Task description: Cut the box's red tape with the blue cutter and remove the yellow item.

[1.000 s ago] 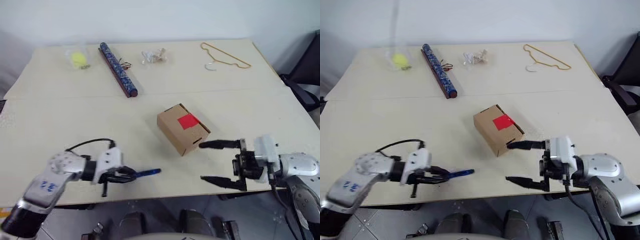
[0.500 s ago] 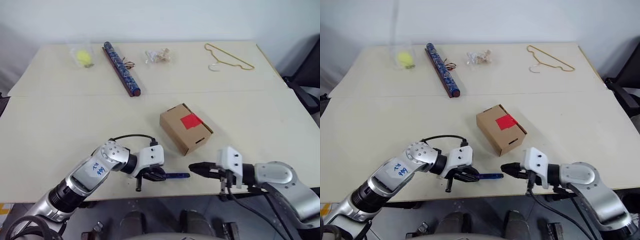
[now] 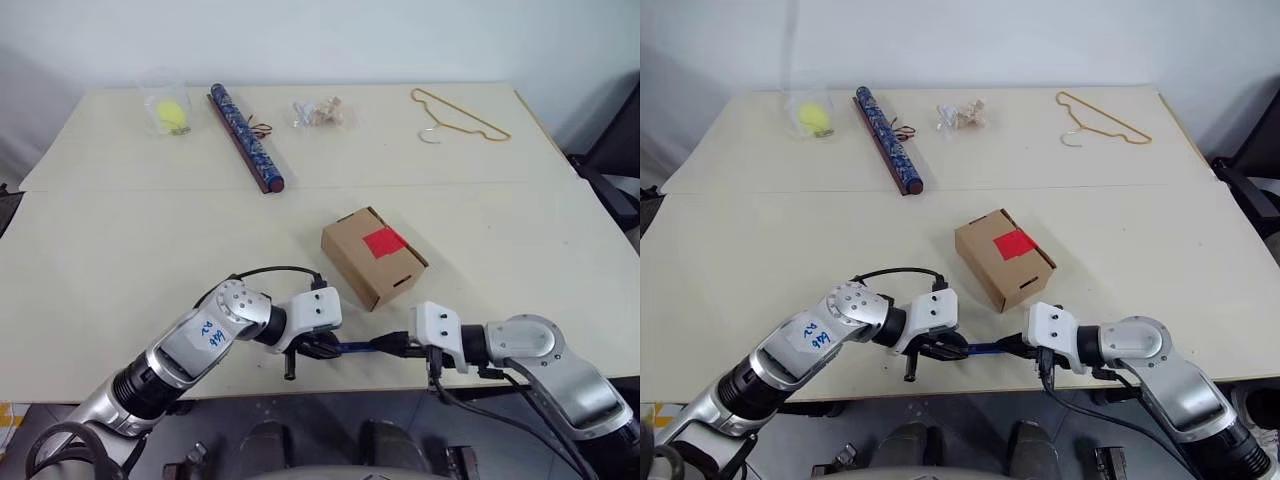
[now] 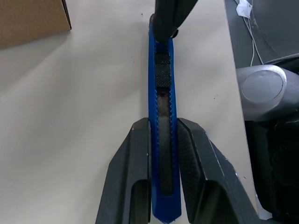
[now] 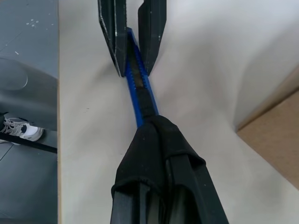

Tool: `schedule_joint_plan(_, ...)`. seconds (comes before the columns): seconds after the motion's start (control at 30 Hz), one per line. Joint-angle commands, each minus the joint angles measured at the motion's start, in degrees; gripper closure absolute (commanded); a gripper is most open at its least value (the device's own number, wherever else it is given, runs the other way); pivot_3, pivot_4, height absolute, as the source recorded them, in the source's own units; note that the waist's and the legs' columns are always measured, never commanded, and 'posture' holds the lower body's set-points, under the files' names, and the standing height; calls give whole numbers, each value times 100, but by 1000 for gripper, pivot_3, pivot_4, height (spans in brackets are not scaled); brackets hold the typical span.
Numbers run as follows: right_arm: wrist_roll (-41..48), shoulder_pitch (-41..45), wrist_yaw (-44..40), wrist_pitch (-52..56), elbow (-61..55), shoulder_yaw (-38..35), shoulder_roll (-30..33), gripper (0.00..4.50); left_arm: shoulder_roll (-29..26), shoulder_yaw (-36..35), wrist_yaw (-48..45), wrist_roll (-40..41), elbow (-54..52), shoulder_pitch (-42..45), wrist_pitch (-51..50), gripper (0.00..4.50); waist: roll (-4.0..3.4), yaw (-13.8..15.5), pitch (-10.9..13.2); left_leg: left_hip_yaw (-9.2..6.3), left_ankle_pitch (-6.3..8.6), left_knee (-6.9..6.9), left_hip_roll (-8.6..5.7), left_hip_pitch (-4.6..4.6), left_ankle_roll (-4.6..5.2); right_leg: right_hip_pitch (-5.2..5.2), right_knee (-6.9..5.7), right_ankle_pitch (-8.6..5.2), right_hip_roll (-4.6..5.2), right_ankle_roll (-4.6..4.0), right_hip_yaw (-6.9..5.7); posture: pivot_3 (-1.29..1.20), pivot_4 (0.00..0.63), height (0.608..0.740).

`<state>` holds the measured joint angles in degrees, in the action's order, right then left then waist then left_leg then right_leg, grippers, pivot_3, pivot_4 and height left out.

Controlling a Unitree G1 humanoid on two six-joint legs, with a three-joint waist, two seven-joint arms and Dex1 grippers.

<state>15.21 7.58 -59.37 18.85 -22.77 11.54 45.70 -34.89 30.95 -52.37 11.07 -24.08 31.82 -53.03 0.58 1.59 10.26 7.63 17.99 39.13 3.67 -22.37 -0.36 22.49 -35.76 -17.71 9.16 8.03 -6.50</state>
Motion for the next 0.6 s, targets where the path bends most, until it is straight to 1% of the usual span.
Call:
schedule_joint_plan(0.03,22,45,-83,-5,-7,55,-46,4476,62,103,130,-123,135,79,-34,4016,0,-3,0,0,0,0,0,0,0,0,0,0,0,0,0,0,150,740)
schedule_joint_plan(0.23,-41,124,-130,-12,90,238,-147,4476,131,121,197,-135,195,156,-37,4016,0,-5,0,0,0,0,0,1,0,0,-2,0,0,0,0,0,150,740)
schedule_joint_plan(0.4,-111,426,-48,136,195,566,-589,4476,175,144,229,-157,192,181,-17,4016,1,-10,-1,0,-1,4,0,3,0,-2,-4,0,0,0,0,0,150,740)
schedule_joint_plan(0.6,-199,613,-92,159,352,723,-769,4476,109,187,200,-168,190,145,74,4016,3,-21,-2,-2,-1,6,0,3,0,-2,-8,0,0,0,0,0,150,740)
